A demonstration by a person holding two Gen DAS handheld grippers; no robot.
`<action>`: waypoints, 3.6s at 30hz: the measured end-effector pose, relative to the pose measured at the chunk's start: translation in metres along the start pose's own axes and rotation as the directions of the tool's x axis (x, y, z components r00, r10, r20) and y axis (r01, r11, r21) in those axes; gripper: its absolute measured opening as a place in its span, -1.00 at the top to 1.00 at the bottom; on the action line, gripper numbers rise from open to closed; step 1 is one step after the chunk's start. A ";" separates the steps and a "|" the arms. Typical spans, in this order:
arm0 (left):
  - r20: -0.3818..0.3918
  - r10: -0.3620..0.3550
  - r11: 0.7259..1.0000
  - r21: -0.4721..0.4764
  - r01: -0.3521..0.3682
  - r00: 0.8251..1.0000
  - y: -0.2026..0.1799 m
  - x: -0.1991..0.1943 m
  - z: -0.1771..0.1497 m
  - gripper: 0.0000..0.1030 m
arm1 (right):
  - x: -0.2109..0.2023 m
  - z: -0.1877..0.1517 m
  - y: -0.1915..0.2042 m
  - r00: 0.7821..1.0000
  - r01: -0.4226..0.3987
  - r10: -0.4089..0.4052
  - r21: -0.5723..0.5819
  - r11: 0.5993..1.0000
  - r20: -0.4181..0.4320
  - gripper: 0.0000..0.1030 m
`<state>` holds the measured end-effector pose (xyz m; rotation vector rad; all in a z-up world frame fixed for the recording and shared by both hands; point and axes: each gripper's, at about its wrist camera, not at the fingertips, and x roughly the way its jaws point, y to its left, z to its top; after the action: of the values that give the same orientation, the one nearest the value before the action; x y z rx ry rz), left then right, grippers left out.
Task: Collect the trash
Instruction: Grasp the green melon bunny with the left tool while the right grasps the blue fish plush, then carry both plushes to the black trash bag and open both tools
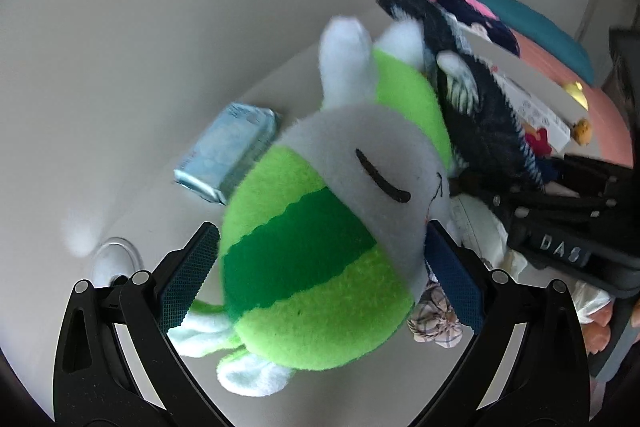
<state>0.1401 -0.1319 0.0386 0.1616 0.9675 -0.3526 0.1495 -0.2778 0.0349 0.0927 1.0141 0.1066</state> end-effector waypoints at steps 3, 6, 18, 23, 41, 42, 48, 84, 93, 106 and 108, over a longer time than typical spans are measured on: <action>-0.013 -0.009 1.000 -0.002 0.009 1.000 -0.001 0.003 0.000 -0.89 | 0.001 0.003 0.000 1.000 0.023 -0.023 -0.009 1.000 0.010 0.35; -0.004 -0.014 1.000 -0.021 0.014 1.000 -0.002 0.003 0.001 -0.69 | -0.006 0.004 -0.004 0.999 0.011 -0.012 0.017 1.000 0.036 0.49; 0.163 -0.040 0.995 -0.085 0.055 0.986 -0.007 -0.050 0.001 0.00 | -0.078 0.008 -0.013 0.960 -0.154 0.127 0.089 0.984 0.251 0.54; 0.243 -0.059 0.996 -0.046 0.073 0.968 -0.021 -0.095 0.001 0.00 | -0.113 -0.001 -0.018 0.935 -0.214 0.175 0.095 0.972 0.308 0.54; 0.269 -0.228 0.965 0.187 0.181 0.936 -0.173 -0.163 -0.040 -0.01 | -0.245 -0.114 -0.124 0.875 -0.230 0.088 0.248 0.941 0.477 0.49; 0.263 -0.239 0.961 0.203 0.189 0.935 -0.184 -0.163 -0.042 -0.01 | -0.251 -0.124 -0.133 0.874 -0.222 0.072 0.262 0.939 0.480 0.49; 0.211 -0.317 0.923 0.292 0.250 0.925 -0.252 -0.156 -0.062 -0.01 | -0.272 -0.168 -0.174 0.877 -0.178 -0.002 0.329 0.927 0.480 0.48; -0.085 -0.326 0.772 0.550 0.317 0.942 -0.520 -0.044 -0.189 -0.88 | -0.271 -0.390 -0.398 0.917 0.053 -0.345 0.798 0.600 0.198 -0.70; -0.139 -0.339 0.769 0.529 0.359 0.931 -0.512 -0.034 -0.184 -0.88 | -0.268 -0.388 -0.402 0.919 0.004 -0.321 0.812 0.584 0.227 -0.78; -0.124 -0.370 0.783 0.492 0.381 0.921 -0.482 -0.042 -0.166 -0.88 | -0.269 -0.362 -0.380 0.924 -0.006 -0.295 0.780 0.626 0.243 -0.79; -0.107 -0.368 0.792 0.483 0.372 0.923 -0.470 -0.048 -0.159 -0.88 | -0.268 -0.352 -0.372 0.925 -0.011 -0.286 0.769 0.640 0.251 -0.79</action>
<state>-0.1786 -0.5134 -0.0010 0.4458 0.8963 -0.9708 -0.2736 -0.6722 0.0284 0.7908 0.6340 -0.4906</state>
